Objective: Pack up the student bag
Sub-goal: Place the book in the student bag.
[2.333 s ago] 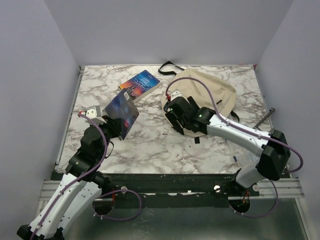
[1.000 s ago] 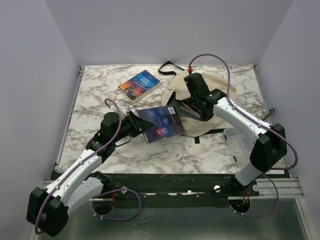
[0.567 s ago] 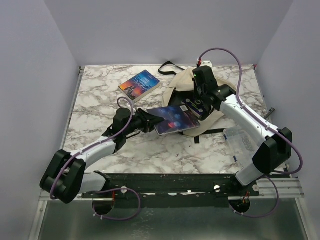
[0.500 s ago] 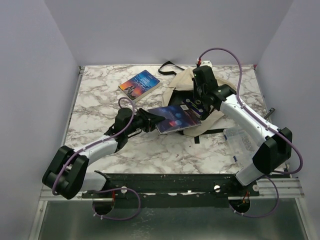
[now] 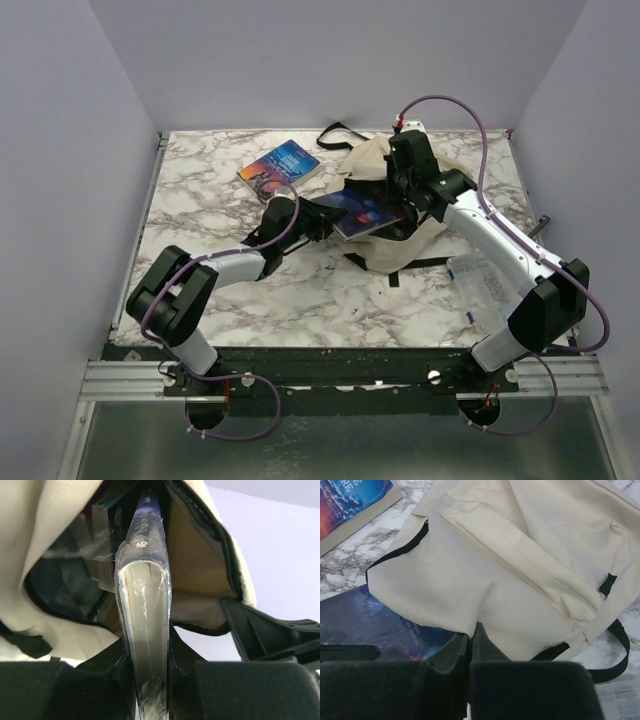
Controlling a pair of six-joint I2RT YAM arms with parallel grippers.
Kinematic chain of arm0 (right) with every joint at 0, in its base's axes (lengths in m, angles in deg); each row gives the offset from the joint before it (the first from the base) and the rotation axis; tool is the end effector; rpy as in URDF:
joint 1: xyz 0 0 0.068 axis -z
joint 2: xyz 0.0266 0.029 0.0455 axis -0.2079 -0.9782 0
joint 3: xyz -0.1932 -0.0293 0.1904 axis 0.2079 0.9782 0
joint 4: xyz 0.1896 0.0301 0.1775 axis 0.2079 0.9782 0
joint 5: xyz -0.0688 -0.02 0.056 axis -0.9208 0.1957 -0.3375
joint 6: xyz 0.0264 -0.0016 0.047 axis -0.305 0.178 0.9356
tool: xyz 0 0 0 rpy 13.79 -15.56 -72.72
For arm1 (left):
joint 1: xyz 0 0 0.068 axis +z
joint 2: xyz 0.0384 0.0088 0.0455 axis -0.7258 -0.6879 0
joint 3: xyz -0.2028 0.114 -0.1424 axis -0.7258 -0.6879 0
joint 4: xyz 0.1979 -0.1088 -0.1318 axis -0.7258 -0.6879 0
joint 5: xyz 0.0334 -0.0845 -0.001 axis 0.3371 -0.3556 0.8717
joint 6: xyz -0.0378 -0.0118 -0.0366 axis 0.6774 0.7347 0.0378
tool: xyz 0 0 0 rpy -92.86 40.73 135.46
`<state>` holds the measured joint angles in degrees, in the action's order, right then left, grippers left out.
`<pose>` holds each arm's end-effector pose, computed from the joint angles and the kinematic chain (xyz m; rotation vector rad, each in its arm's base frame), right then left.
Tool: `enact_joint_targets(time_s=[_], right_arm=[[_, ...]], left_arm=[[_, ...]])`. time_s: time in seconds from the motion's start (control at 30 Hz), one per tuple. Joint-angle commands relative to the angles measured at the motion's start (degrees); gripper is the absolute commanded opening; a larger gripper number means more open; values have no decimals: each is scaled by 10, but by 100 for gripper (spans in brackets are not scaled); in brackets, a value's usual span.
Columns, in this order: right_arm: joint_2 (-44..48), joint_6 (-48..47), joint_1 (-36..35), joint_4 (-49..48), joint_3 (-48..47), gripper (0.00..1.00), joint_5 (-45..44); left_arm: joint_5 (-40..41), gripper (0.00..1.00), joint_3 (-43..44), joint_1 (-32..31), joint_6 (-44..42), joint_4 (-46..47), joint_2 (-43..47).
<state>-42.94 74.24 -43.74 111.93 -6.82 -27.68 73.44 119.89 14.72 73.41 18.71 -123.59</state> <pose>0.3039 0.1728 0.3488 -0.0917 2.1855 0.0569 0.2816 -0.1835 0.2051 -0.9645 1.9719 -1.6153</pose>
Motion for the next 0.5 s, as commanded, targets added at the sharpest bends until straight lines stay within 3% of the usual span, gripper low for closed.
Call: enact_joint_targets(time_s=[0.0, 0.1, 0.27, 0.4, 0.47], right_arm=[[27, 11, 0, -19, -11, 1, 36], [31, 16, 0, -23, -8, 1, 42], [40, 16, 0, -30, 10, 0, 26], [49, 13, 1, -22, 17, 1, 16], [57, 13, 1, -27, 27, 0, 15]], left_arm=[[98, 0, 60, -64, -22, 110, -38], [169, 0, 97, -86, -28, 108, -94], [232, 9, 180, -121, -39, 78, -170], [223, 44, 171, -121, -66, 71, -167], [202, 53, 156, -122, -87, 70, -155]])
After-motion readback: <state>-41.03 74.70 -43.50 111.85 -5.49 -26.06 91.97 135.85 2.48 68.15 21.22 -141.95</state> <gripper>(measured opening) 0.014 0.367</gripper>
